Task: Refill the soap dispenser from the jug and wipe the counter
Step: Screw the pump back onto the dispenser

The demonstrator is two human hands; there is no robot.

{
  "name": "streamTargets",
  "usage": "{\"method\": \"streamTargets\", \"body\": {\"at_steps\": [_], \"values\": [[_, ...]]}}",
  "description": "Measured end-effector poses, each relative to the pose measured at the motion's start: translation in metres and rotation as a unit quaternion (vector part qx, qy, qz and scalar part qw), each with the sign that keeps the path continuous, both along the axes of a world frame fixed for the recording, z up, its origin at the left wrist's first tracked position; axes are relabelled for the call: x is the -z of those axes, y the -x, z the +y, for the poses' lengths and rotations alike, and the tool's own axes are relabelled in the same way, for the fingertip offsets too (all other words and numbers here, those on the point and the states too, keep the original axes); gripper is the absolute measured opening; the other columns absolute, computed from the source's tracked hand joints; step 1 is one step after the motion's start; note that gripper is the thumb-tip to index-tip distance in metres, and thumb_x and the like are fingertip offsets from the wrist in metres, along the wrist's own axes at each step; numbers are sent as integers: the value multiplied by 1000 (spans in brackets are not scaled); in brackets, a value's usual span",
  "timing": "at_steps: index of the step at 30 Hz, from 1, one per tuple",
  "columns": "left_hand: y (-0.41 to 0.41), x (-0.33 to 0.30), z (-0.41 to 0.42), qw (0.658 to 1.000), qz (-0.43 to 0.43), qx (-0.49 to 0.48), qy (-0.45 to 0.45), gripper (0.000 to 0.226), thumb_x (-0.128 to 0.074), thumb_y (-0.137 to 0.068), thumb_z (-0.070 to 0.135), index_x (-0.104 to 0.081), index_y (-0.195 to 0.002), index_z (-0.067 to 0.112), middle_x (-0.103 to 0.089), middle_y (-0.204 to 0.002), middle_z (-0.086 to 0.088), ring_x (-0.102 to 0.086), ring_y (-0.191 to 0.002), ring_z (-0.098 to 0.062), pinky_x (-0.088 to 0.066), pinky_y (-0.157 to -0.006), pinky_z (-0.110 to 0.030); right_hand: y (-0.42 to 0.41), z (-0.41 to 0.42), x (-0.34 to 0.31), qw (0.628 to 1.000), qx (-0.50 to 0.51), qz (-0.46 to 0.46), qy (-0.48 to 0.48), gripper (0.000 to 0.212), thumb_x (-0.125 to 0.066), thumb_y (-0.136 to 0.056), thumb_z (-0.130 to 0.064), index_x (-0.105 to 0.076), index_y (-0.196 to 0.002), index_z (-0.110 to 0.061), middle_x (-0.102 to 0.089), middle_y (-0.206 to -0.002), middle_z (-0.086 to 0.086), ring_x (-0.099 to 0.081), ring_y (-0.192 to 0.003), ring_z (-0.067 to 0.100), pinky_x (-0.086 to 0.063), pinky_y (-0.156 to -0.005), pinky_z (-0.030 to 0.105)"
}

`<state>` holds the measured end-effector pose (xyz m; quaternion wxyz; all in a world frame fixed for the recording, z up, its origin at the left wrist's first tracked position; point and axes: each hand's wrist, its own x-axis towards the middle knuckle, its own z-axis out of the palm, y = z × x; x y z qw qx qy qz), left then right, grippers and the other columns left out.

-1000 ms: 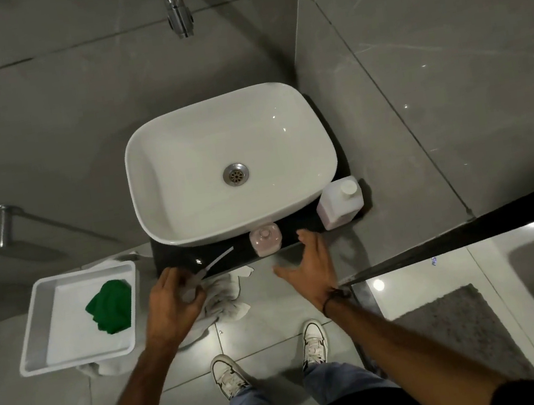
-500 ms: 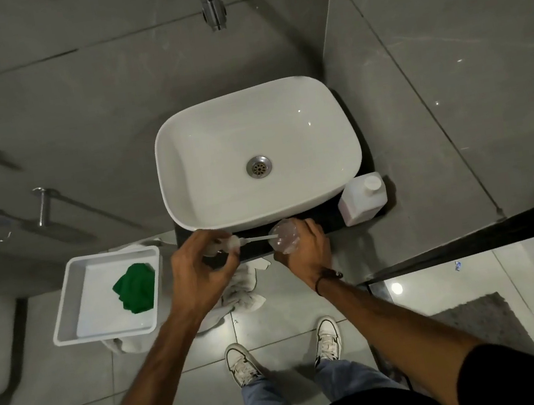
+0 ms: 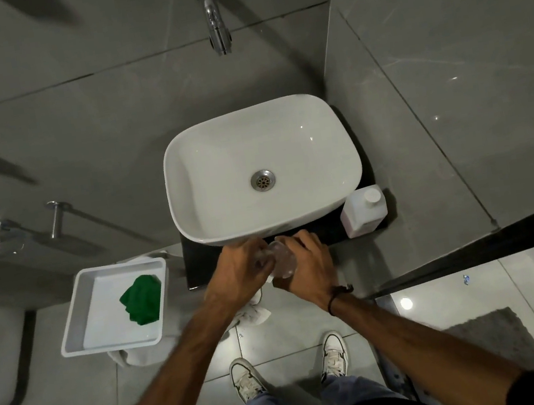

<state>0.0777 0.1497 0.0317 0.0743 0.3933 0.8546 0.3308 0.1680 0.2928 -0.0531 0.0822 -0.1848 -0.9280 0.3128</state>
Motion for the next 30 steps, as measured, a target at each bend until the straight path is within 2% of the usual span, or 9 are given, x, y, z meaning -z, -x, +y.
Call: {"method": "streamTargets", "body": {"at_steps": [3,7,12,14,17,20,23,27,30], "values": [[6,5,-1,1000,-5,16,2,14,-78,-84,13,-73,-95,7,-74,-87,-6,-69,-77,-16,-56,-67,-21,0,1,-1,1000,-7,-8,10,82,-73,-49,-63,-61,-123,-28,-53,-107,-3,-52,-97,21,-53,-78,38],[12,6,-7,996,-51,70,-1,44,-83,-75,3,-68,-115,13,-73,-102,5,-65,-91,6,-50,-76,-6,-5,4,-1,1000,-23,-17,0,80,-70,-48,-64,-60,-121,-31,-51,-105,-4,-51,-94,21,-54,-75,38],[13,5,-13,997,-68,25,32,61,-85,-72,24,-58,-127,23,-68,-111,9,-64,-97,-5,-53,-79,-16,-9,3,-3,998,-46,-48,5,84,-77,-48,-61,-59,-124,-30,-52,-109,-4,-50,-97,18,-53,-79,37],[13,3,-13,997,-54,-19,60,46,-81,-79,37,-58,-116,21,-65,-90,9,-62,-78,-4,-49,-67,-13,-10,3,-5,997,-54,-57,1,85,-80,-50,-61,-58,-127,-29,-51,-111,-4,-50,-100,18,-52,-80,36],[12,2,-9,995,-51,30,80,13,-76,-83,21,-67,-92,18,-62,-77,10,-57,-66,-1,-52,-64,-23,-12,3,-6,997,-58,-58,-2,84,-80,-50,-58,-59,-126,-29,-51,-109,-3,-50,-100,19,-51,-81,38],[9,-1,-8,991,-65,96,73,26,-80,-77,15,-69,-100,18,-68,-92,11,-59,-78,6,-45,-73,-8,-16,3,-6,997,-58,-57,-4,79,-79,-50,-59,-61,-120,-28,-51,-105,-2,-50,-97,21,-50,-79,38],[7,0,-8,990,-80,80,85,46,-85,-73,23,-65,-114,16,-69,-102,9,-63,-89,-1,-50,-79,-12,-18,1,-5,997,-57,-60,-5,77,-76,-50,-63,-62,-117,-27,-51,-104,-1,-51,-96,21,-49,-78,36],[4,2,-6,988,-69,-7,137,20,-79,-79,25,-59,-79,20,-54,-64,13,-52,-55,-3,-40,-57,-20,-18,0,-6,995,-67,-73,2,82,-78,-50,-62,-59,-123,-30,-50,-107,-4,-49,-98,19,-50,-81,38],[2,3,-6,987,-35,82,130,14,-78,-78,12,-64,-78,11,-57,-73,5,-53,-61,-10,-43,-59,-25,-20,0,-6,994,-72,-84,4,85,-80,-49,-62,-60,-126,-30,-51,-108,-5,-50,-100,20,-49,-83,38]]}}
